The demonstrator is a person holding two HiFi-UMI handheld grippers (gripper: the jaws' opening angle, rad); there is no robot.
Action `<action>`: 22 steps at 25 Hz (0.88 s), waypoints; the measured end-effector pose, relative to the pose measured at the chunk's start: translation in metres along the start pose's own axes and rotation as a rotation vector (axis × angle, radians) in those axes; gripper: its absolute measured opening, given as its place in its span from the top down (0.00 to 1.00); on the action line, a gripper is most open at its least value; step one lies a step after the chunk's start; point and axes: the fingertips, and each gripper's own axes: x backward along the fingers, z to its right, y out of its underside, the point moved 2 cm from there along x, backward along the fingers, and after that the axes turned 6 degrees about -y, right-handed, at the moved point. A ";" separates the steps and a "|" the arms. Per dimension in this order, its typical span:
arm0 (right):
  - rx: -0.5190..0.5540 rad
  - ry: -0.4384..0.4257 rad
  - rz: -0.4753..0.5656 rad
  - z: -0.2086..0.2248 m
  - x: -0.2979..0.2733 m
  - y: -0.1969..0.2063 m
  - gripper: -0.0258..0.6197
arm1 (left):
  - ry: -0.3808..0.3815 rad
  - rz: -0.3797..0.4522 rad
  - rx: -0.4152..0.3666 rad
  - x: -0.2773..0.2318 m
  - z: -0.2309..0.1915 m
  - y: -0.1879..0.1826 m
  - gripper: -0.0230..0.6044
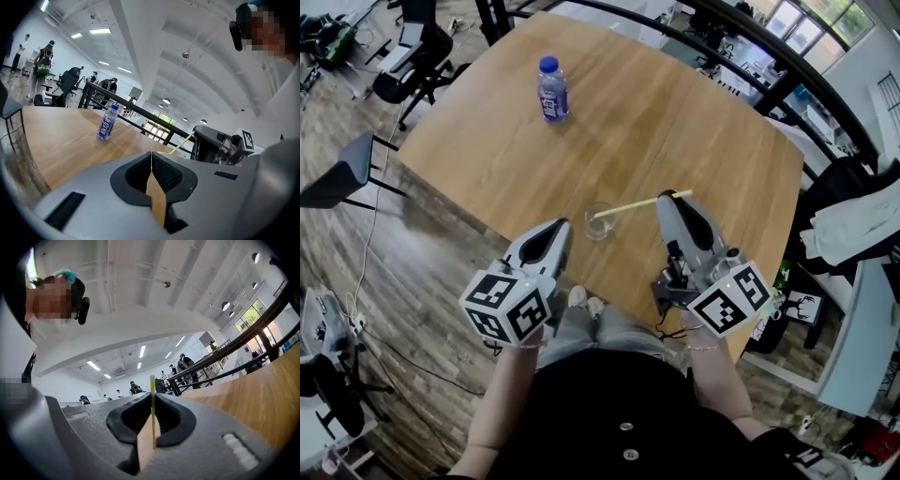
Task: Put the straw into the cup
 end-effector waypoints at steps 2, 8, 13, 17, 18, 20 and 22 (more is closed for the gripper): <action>0.000 0.011 -0.007 0.002 -0.001 0.003 0.93 | 0.004 -0.010 0.000 -0.002 -0.002 0.002 0.93; -0.003 0.036 -0.042 0.007 -0.003 0.017 0.93 | 0.022 -0.043 -0.009 -0.007 -0.007 0.012 0.93; -0.011 0.054 -0.071 0.011 -0.005 0.032 0.93 | 0.032 -0.075 0.003 -0.010 -0.013 0.023 0.93; -0.016 0.066 -0.093 0.016 -0.008 0.042 0.93 | 0.032 -0.093 0.015 -0.015 -0.019 0.030 0.93; -0.016 0.067 -0.101 0.017 -0.010 0.045 0.93 | 0.034 -0.097 0.018 -0.017 -0.020 0.032 0.93; -0.012 0.070 -0.117 0.019 -0.012 0.051 0.93 | 0.036 -0.106 0.026 -0.018 -0.022 0.036 0.93; -0.004 0.077 -0.132 0.020 -0.015 0.056 0.93 | 0.038 -0.115 0.029 -0.019 -0.023 0.040 0.93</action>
